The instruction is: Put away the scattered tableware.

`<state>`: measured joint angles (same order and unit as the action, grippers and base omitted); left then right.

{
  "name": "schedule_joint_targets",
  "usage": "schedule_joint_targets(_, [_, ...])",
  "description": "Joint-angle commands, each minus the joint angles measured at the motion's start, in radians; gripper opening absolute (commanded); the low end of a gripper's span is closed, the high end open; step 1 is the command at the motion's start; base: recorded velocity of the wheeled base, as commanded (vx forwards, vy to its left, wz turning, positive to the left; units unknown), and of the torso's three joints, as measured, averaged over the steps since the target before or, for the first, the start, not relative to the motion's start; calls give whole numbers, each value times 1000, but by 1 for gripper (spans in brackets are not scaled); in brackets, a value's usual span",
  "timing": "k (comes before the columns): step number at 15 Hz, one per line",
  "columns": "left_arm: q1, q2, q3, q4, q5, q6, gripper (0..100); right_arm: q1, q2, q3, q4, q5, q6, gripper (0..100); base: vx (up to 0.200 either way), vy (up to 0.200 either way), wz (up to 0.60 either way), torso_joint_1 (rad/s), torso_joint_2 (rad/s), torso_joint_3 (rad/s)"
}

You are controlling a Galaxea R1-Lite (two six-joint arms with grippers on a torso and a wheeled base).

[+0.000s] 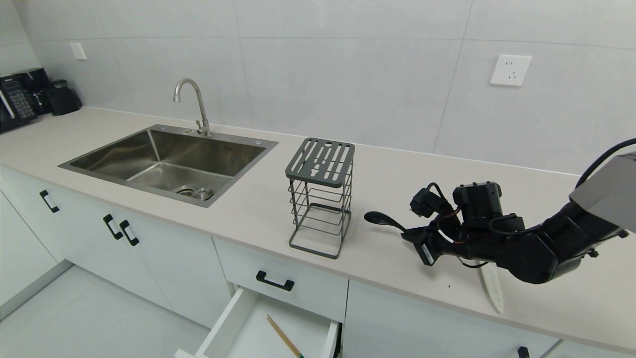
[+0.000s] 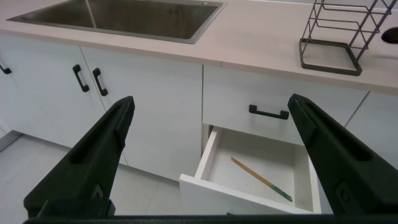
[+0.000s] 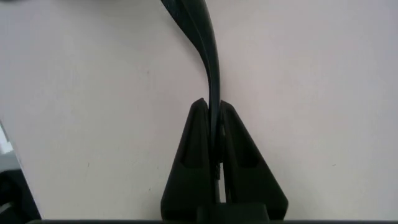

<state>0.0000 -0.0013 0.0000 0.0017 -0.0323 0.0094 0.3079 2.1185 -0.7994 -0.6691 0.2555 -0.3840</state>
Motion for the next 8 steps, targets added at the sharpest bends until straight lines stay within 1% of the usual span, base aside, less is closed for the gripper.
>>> schedule_joint_targets(1, [0, 1, 0, 0, 0, 0, 100, 46, -103, 3, -4, 4, 76, 0, 0, 0, 0, 0, 0, 0])
schedule_joint_targets(3, [0, 1, 0, 0, 0, 0, 100, 82, -180, 52, 19, 4, 114, 0, 0, 0, 0, 0, 0, 0])
schedule_joint_targets(5, [0, 1, 0, 0, 0, 0, 100, 99, -253, 147, 59, 10, 117, 0, 0, 0, 0, 0, 0, 0])
schedule_joint_targets(8, [0, 1, 0, 0, 0, 0, 100, 154, -330, 267, 66, 47, 120, 0, 0, 0, 0, 0, 0, 0])
